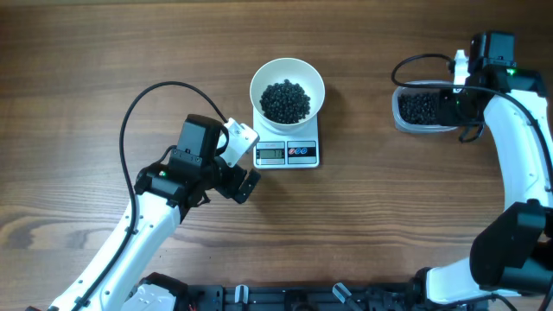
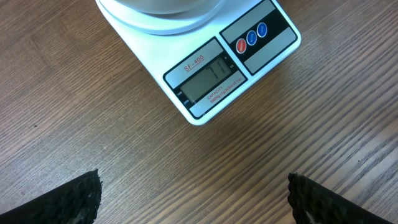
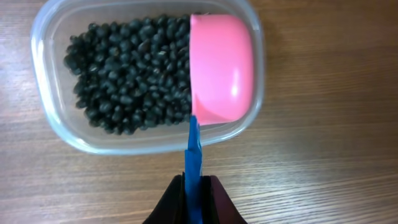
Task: Scoop item into bowl and weigh 150g on scale
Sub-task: 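Dip the pink scoop into the black beans and scoop, right gripper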
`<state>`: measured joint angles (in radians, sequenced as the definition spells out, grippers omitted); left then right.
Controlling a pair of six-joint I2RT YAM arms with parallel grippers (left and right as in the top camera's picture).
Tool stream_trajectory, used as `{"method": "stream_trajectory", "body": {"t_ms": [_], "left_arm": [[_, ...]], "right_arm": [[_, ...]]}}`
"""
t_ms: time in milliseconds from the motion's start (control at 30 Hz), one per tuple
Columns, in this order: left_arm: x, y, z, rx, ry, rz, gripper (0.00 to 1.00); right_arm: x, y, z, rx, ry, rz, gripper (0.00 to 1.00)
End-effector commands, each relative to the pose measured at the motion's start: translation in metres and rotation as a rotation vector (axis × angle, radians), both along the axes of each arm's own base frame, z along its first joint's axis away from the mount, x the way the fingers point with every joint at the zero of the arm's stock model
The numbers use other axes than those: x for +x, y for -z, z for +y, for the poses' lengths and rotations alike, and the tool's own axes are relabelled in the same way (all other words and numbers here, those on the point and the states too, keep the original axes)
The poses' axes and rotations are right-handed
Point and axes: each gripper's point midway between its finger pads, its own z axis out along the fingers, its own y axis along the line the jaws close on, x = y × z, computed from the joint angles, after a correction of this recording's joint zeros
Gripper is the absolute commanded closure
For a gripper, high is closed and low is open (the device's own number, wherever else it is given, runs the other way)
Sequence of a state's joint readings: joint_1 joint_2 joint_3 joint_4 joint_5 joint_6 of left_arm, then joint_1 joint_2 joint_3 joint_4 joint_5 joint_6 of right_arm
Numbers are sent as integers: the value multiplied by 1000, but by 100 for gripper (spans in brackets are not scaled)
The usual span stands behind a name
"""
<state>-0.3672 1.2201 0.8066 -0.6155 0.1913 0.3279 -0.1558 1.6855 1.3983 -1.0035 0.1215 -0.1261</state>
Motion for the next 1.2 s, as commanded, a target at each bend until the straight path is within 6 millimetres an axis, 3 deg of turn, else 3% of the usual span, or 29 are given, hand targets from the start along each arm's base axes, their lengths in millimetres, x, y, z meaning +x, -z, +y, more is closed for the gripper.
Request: {"method": "stream_trajectory", "body": {"t_ms": [0, 67, 200, 367, 500, 700, 933, 1167], "left_arm": [[0, 3, 2, 7, -2, 6, 0], [0, 3, 2, 7, -2, 6, 0], [0, 3, 2, 7, -2, 6, 0], [0, 3, 2, 7, -2, 6, 0], [0, 3, 2, 7, -2, 6, 0], [0, 3, 2, 7, -2, 6, 0], [0, 3, 2, 7, -2, 6, 0], [0, 3, 2, 7, -2, 6, 0]], "right_arm": [[-12, 29, 18, 97, -35, 123, 96], [-13, 36, 35, 178, -58, 145, 96], [-4, 31, 62, 347, -80, 92, 96], [8, 21, 75, 491, -40, 31, 96], [11, 18, 64, 534, 17, 2, 96], [9, 14, 28, 590, 146, -35, 96], [5, -4, -9, 769, 235, -148, 96], [2, -20, -4, 891, 165, -206, 96]]}}
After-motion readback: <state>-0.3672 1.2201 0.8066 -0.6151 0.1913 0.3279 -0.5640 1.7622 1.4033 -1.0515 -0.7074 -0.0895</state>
